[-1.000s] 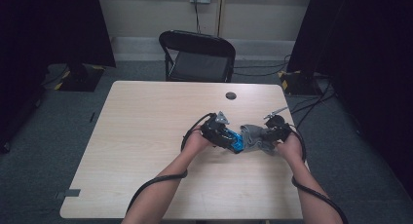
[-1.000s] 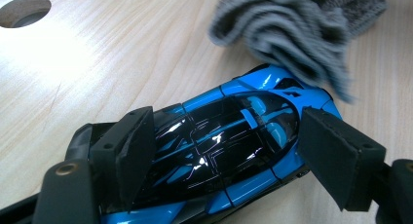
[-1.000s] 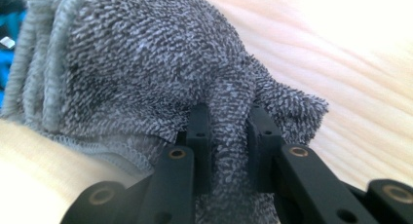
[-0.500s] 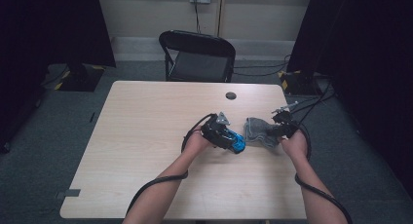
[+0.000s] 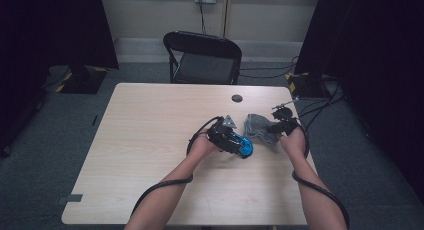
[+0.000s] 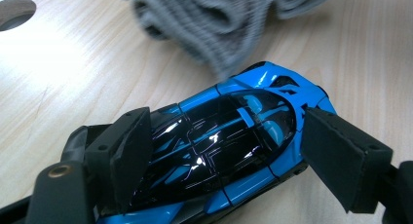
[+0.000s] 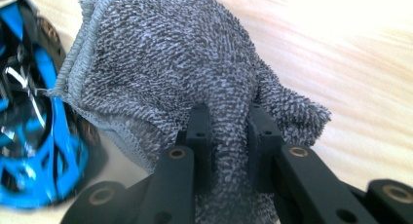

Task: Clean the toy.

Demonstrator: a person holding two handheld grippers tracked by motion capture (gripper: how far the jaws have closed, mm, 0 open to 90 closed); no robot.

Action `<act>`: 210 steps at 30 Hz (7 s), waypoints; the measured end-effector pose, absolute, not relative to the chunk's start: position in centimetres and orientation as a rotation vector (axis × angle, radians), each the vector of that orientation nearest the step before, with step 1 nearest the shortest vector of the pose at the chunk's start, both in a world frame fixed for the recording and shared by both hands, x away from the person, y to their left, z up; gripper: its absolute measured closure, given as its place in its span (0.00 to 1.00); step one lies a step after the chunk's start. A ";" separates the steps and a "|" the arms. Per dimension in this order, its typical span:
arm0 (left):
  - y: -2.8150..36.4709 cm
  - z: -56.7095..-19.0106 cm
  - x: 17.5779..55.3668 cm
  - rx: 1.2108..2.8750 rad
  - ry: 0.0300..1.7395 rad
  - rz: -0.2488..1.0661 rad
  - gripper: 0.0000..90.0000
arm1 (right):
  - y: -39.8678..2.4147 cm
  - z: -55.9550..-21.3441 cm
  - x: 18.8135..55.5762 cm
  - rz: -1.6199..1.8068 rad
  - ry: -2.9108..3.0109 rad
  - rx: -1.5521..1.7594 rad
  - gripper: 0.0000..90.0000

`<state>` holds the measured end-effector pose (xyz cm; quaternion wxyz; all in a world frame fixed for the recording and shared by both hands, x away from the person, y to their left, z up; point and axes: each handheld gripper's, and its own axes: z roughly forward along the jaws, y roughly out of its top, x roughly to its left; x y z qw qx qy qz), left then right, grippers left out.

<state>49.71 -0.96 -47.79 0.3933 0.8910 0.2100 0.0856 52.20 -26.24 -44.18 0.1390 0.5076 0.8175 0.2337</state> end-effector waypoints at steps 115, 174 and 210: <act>-0.8 -47.8 51.1 2.218 0.682 0.144 0.20 | -23.1 -47.1 52.6 0.832 2.659 1.078 0.87; -1.7 -47.6 50.5 2.233 0.710 0.170 0.19 | -30.9 -46.7 44.3 0.836 2.682 1.092 0.86; -1.8 -47.9 49.6 2.288 0.576 0.240 0.16 | -31.4 -41.5 48.8 0.942 2.443 1.233 0.88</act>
